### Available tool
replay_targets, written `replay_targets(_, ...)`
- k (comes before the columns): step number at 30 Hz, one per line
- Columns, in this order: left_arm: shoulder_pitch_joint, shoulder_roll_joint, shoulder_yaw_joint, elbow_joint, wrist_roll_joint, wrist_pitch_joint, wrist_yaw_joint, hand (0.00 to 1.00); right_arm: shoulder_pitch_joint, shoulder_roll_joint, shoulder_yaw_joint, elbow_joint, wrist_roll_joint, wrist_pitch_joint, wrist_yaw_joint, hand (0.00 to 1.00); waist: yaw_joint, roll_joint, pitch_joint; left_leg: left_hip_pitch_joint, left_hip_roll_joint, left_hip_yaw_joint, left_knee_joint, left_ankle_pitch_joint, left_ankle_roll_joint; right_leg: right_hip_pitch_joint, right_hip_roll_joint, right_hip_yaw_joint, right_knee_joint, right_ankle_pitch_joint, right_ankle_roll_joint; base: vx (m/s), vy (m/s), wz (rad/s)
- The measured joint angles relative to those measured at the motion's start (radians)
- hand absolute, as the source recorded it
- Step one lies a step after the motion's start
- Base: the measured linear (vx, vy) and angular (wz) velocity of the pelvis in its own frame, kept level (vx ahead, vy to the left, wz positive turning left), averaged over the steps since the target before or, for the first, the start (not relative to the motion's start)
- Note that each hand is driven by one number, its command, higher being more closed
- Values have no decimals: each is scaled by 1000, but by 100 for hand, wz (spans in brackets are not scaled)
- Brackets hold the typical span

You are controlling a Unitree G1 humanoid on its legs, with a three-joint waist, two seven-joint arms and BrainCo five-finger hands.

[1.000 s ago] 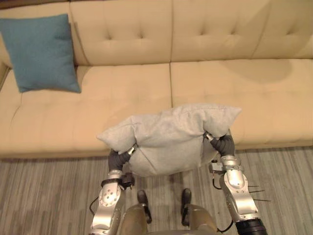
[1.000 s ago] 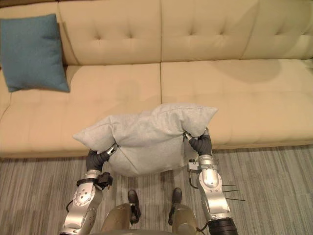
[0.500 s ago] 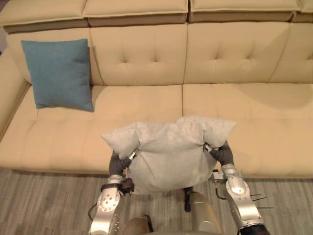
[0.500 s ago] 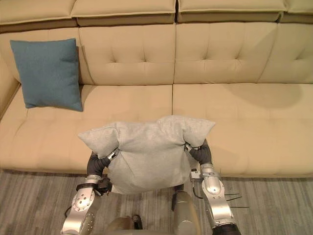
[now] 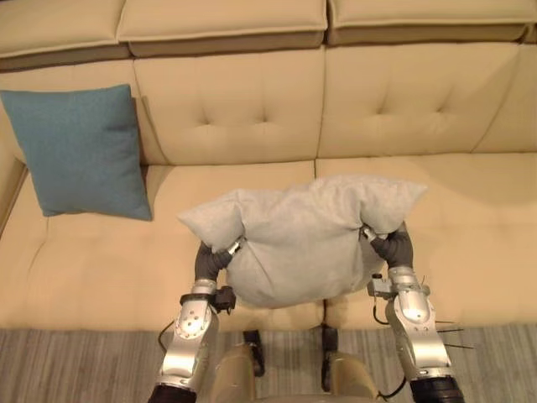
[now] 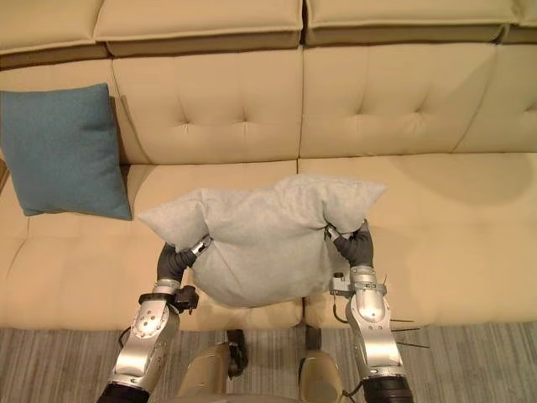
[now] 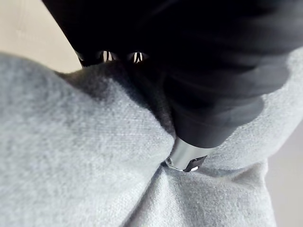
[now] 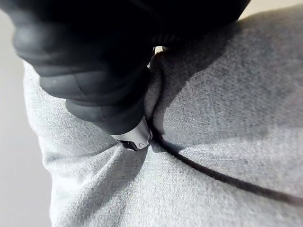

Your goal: Pick up cushions and gather them together orderly.

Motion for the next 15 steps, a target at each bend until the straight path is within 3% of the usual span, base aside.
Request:
replay_targets(4,-91,13,16,0,6,0,53,100,-126,5,25,35,-13,0,-64,100,10,-2,1,-6,-5,34,-35,11,6,-28,0,40,-36,34,6,-1,58,-27)
replay_targets(8,-373,72,18,90,21,-1,154,100,-397,-17,25,144,-15,0,-168,100,9,-13,21,-58,-3,40,-76,63,2,-99,12,54,-45,75,-9,-94,-6,-11)
replay_targets(11,-631,131,18,193,43,-2,252,100,-632,-56,15,214,-36,0,-245,100,3,-23,79,-102,-1,28,-85,100,3,-144,15,53,-43,94,-9,-156,-38,4)
replay_targets(15,-873,169,28,318,53,-4,321,100,-884,-80,-15,328,-51,0,-300,100,3,-24,143,-157,-5,25,-118,153,11,-212,22,53,-41,121,-7,-165,-49,5)
